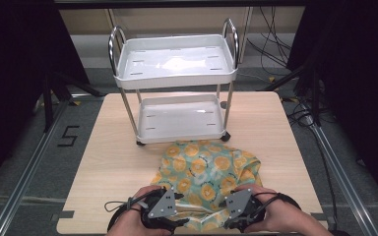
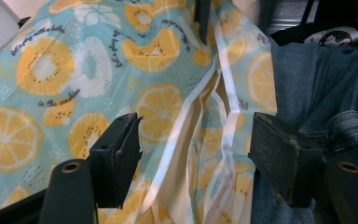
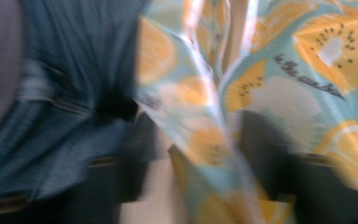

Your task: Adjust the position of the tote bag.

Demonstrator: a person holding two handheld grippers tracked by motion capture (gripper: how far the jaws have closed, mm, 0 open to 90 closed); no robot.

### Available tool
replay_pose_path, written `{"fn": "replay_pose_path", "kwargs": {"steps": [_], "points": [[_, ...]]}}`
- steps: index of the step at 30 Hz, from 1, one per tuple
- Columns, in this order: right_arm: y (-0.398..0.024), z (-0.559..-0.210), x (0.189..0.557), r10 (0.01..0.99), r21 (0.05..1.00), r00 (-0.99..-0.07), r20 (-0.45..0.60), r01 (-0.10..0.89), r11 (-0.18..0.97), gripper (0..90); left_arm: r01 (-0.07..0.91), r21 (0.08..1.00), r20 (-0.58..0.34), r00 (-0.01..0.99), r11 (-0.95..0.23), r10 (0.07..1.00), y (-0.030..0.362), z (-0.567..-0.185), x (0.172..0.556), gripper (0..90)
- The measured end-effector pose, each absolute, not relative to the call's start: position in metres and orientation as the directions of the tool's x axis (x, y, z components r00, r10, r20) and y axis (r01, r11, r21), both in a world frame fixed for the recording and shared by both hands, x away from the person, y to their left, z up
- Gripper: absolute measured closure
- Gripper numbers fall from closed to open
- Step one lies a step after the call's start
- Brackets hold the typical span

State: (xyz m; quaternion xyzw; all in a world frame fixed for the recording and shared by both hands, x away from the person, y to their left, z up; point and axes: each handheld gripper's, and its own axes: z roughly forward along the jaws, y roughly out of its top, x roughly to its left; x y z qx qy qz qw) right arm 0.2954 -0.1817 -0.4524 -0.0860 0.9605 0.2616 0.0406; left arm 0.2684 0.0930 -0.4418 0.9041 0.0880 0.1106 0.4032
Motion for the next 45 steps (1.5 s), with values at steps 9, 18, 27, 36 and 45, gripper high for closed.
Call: {"fn": "replay_pose_path", "kwargs": {"steps": [9,18,27,36,45], "points": [[-0.19,-0.411,0.329,0.157,0.681,-0.987,-0.047,0.083,0.728,90.0,-0.005,0.755,0.185,0.961,-0.656,0.205,0.079,-0.421,0.268,28.6],[-0.194,-0.369,0.384,0.442,0.784,-0.897,-0.018,0.262,0.563,90.0,-0.026,0.688,0.324,0.905,-0.725,0.275,0.067,-0.401,0.297,33.1],[-0.198,-0.376,0.415,0.595,0.765,-0.803,-0.03,0.365,0.531,90.0,0.021,0.596,0.379,0.874,-0.803,0.304,0.053,-0.415,0.348,65.4],[-0.207,-0.39,0.423,0.637,0.728,-0.771,-0.006,0.434,0.531,81.5,0.166,0.685,0.202,0.892,-0.709,0.404,0.049,-0.403,0.374,89.3],[-0.23,-0.366,0.4,0.618,0.761,-0.774,-0.138,0.316,0.566,57.0,0.249,0.699,0.119,0.884,-0.671,0.452,0.041,-0.398,0.396,89.4]]}}
